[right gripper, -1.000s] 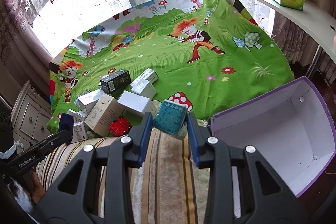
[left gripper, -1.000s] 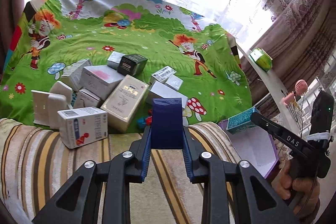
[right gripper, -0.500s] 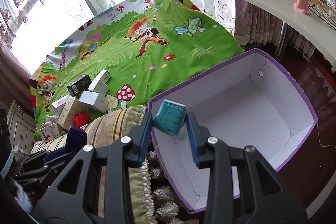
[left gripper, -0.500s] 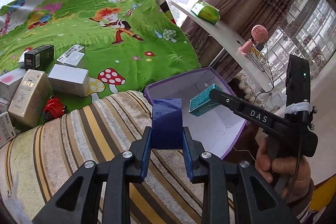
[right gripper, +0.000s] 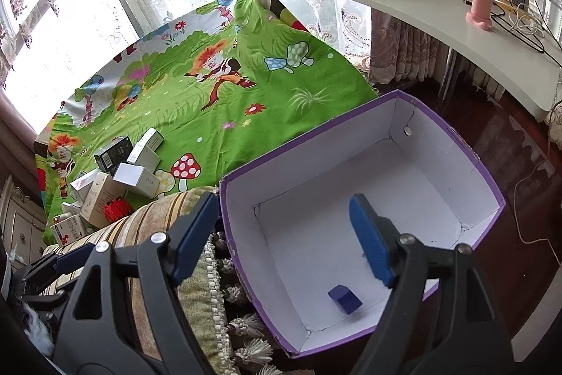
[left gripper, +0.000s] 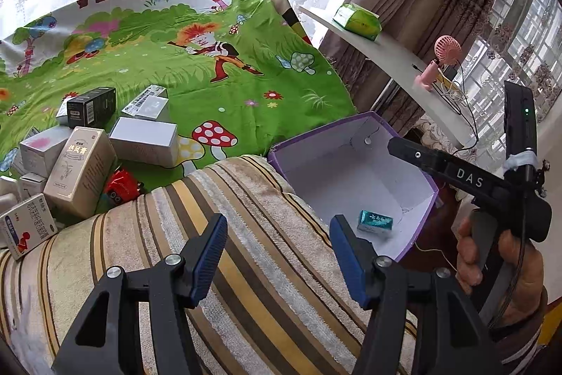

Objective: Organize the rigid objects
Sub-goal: 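Carry the blue block and teal box over the purple box and release both, then move both open tools back toward the pile of boxes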

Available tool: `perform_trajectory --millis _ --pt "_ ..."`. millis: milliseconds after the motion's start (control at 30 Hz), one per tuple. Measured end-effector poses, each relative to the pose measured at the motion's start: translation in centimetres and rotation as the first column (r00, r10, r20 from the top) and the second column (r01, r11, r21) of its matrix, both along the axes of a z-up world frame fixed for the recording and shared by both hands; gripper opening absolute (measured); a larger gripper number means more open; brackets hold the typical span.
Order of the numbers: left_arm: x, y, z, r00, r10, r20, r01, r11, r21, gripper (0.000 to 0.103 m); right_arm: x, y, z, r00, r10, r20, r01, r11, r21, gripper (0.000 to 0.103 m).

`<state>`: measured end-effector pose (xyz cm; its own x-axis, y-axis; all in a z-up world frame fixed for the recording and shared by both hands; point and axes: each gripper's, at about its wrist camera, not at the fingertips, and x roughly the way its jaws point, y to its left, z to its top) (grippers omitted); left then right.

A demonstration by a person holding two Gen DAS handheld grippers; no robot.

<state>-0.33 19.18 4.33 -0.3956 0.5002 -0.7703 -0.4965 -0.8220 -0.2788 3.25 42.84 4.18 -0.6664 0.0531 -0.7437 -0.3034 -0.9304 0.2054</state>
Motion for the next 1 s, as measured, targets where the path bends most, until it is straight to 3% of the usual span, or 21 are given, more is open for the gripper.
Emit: perform_trajectory --millis 167,267,400,700,1000 --pt "-0.4 -2.5 0.4 0.992 0.108 -0.066 -0.110 0.993 -0.034 0.062 0.0 -1.0 0.7 1.000 0.002 -0.013 -0.001 0.999 0.052 0.094" --pt "-0.9 -5.0 0.6 0.984 0.161 -0.077 -0.161 0.987 -0.002 0.064 -0.2 -1.7 1.2 1.000 -0.012 -0.019 0.014 0.995 0.101 0.101" --pt "-1.1 -8.4 0.8 0.974 0.205 -0.099 -0.208 0.978 -0.018 0.069 -0.4 -3.1 1.8 0.999 0.007 -0.040 0.000 0.985 0.173 0.102" --pt "-2.2 -16.7 -0.5 0.956 0.293 -0.029 -0.292 0.956 0.019 0.072 -0.9 -5.3 1.2 0.989 0.142 -0.048 -0.138 0.987 0.080 0.102" --pt "-3.7 -21.5 -1.4 0.966 0.258 0.002 -0.258 0.966 0.016 0.072 -2.2 -8.3 0.5 0.971 0.238 -0.011 -0.236 0.970 0.062 0.102"
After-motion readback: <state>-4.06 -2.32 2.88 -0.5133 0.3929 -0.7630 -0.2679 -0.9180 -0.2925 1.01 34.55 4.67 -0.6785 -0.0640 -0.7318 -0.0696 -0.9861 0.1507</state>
